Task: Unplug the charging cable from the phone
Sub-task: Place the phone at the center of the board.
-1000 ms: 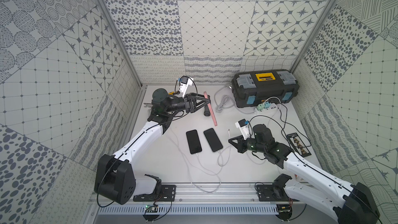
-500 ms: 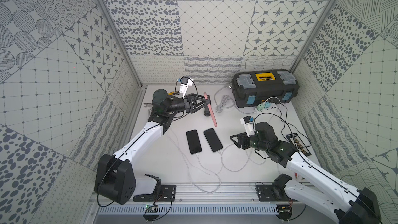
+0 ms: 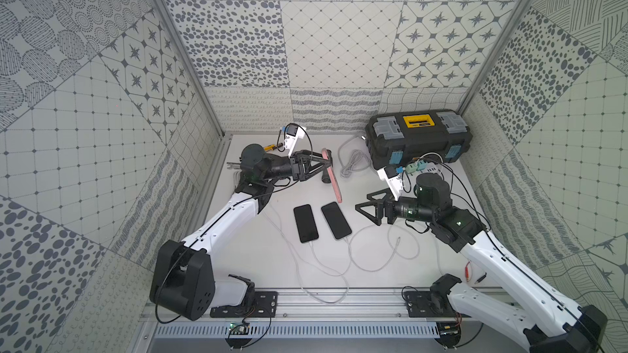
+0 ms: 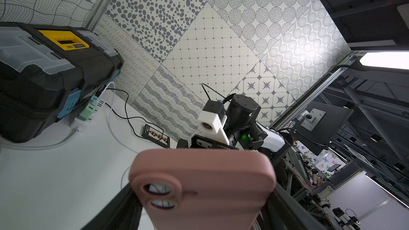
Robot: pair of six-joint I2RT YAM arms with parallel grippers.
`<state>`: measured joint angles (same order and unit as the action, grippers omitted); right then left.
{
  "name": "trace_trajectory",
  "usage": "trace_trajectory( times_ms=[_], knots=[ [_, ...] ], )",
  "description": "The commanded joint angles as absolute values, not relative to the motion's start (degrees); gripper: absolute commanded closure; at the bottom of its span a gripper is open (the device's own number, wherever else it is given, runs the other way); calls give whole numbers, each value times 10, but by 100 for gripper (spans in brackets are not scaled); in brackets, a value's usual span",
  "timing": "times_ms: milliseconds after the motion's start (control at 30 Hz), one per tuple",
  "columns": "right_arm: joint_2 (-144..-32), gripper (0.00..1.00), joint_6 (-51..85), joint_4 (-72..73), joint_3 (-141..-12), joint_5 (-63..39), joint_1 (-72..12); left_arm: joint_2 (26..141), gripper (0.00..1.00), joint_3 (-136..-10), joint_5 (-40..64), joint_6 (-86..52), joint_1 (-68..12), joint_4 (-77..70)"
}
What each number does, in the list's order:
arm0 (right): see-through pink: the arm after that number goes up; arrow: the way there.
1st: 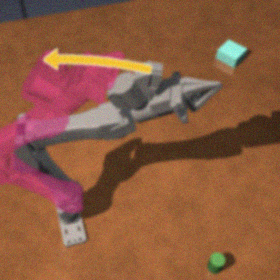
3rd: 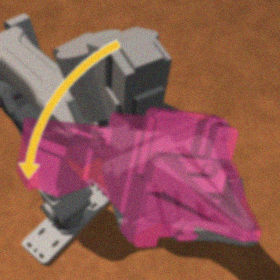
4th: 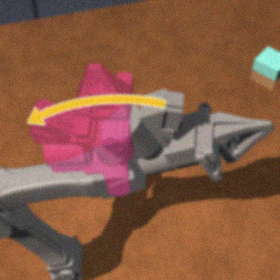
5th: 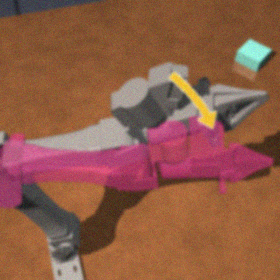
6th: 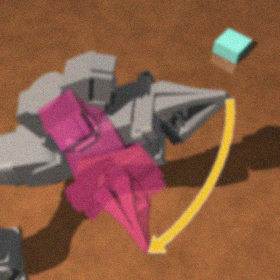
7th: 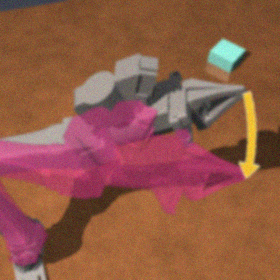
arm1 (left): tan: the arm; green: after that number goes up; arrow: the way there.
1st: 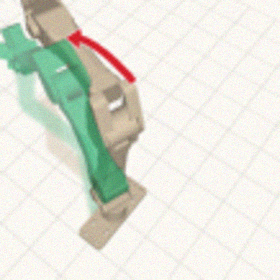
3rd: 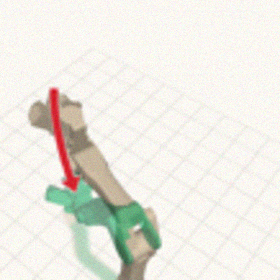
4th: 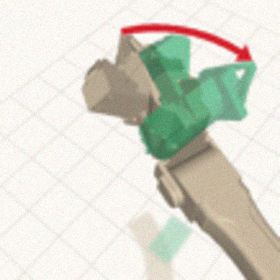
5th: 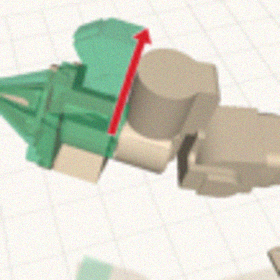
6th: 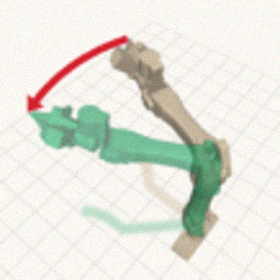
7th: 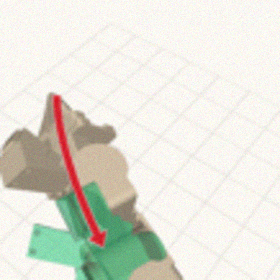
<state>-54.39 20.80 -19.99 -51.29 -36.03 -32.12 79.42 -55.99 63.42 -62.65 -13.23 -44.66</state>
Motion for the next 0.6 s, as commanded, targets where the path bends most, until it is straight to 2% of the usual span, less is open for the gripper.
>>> trace_trajectory(
  times_ms=[0, 567],
  knots=[
    [-570, 3, 196, -190, -554, -439, -319, 803, 100, -561, 654, -652, -138, -532],
    [-686, 3, 193, -201, -669, -483, -336, 808, 100, -562, 663, -640, -160, -522]
  ],
)
